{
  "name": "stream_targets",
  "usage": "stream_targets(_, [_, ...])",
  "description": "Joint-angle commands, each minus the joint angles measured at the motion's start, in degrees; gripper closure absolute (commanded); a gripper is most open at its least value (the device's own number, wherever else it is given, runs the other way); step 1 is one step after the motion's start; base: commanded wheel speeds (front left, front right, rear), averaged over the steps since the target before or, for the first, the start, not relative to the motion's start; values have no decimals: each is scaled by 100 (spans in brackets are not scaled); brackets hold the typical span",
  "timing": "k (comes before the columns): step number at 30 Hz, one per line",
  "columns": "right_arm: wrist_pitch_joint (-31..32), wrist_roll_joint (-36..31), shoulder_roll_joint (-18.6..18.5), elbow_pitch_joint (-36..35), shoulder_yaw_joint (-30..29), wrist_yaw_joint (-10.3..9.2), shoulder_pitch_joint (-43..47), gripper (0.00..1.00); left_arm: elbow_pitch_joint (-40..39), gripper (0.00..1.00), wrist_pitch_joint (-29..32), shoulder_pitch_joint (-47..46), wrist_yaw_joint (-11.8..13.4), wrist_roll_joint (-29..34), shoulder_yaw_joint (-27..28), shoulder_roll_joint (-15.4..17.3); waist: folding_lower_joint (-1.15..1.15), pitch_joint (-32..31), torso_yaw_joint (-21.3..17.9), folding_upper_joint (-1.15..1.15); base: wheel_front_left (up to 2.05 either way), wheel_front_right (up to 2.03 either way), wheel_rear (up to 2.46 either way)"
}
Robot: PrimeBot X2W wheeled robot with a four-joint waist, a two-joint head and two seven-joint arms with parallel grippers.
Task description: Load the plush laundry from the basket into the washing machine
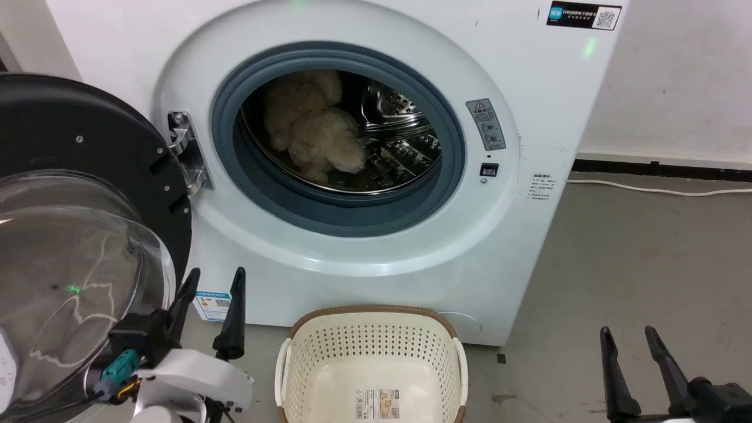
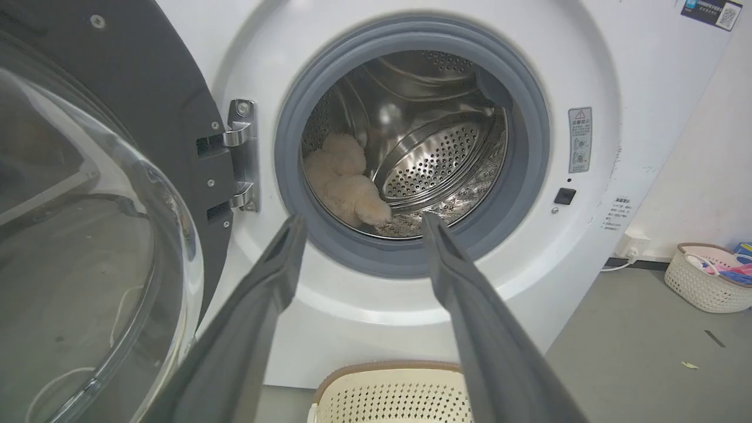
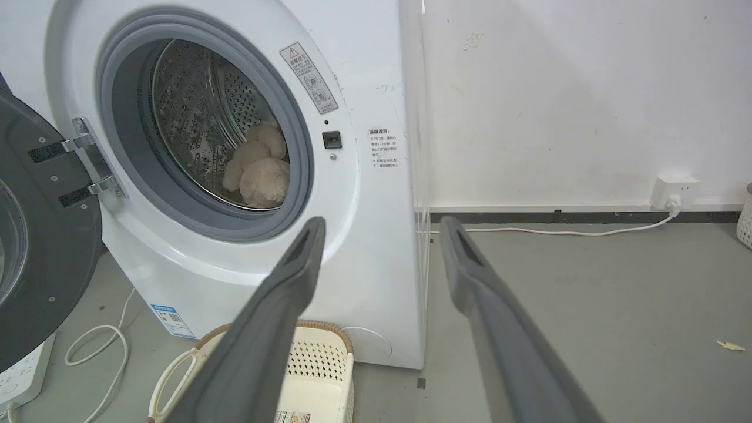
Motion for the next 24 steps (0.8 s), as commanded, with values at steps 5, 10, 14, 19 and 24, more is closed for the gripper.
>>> stream_targets(5, [-66,90,-4,56,-16,5,102,0,-391,0,-30,380,-65,105,183,5,0,20,38,0,0,0,0])
stream_targets(10, [-88,118,-4,94,-3,5,113,0,-505,0,-32,667,-198,227,328,-76,0,45,62,0,0,0,0])
stream_targets(14, [-101,131,-4,120,17,5,121,0,-427,0,-33,821,-305,254,459,-147,0,55,74,0,0,0,0])
stream_targets(19, [-113,152,-4,159,28,5,143,0,-191,0,-16,890,-431,218,434,-177,0,59,101,0,0,0,0])
stream_targets(24, [-120,166,-4,195,46,5,111,0,-64,0,41,822,-520,125,397,-196,0,62,133,0,0,0,0])
